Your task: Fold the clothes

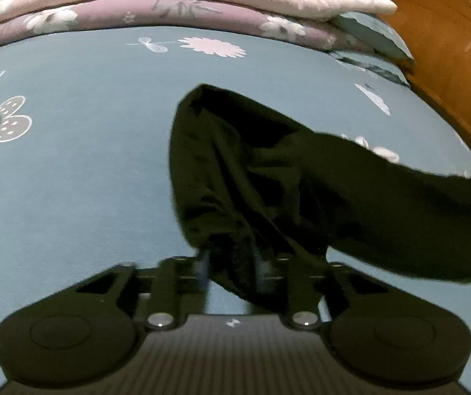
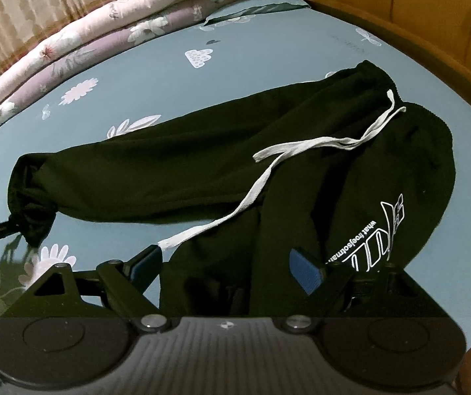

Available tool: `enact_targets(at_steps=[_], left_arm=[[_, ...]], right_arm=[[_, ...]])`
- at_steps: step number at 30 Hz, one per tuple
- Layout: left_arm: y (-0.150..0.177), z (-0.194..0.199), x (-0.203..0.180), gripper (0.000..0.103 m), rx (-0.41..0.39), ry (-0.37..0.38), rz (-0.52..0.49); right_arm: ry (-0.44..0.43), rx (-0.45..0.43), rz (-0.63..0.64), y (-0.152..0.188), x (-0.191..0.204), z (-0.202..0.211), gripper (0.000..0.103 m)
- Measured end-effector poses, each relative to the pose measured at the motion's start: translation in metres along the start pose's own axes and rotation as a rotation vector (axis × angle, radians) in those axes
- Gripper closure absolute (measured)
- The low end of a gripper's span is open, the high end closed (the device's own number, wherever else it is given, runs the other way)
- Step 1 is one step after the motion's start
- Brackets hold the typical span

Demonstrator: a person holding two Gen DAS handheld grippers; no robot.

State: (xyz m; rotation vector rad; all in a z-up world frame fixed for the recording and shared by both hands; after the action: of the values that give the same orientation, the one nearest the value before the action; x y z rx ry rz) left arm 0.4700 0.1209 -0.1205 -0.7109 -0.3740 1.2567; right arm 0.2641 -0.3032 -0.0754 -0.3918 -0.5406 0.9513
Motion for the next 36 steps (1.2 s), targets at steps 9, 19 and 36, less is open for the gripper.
enact_targets(at_steps=[9,19,36], left_arm=[[-0.035,0.019,0.057,0.092,-0.050,-0.091,0.048],[-0.066,0.006,0.112,0.087,-0.049,-0.211,0.029],[-0.038,-0.009,0.127,0.082,0.043,-0.168,0.138]], right_arm=[[0.019,0.001,0.006,0.000,-0.002,0.000,0.015],[0.023,0.012,0.009,0.003,0.003,-0.003,0.015],[0.050,0.013,0.000,0.002,0.002,-0.004,0.015]])
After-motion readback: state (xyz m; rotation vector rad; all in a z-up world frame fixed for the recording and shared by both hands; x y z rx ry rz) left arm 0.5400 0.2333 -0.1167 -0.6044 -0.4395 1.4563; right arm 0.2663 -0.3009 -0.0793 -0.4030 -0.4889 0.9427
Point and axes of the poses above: each gripper's, at about its wrist camera, not at the fingertips, and z roughly against the way its jaws point, x to its left, y to its underside, the point moved 8 cm from there along -z, roughly the way its jaws point, and after that the axes turned 7 degrees about -z, right-handed, at the moved point
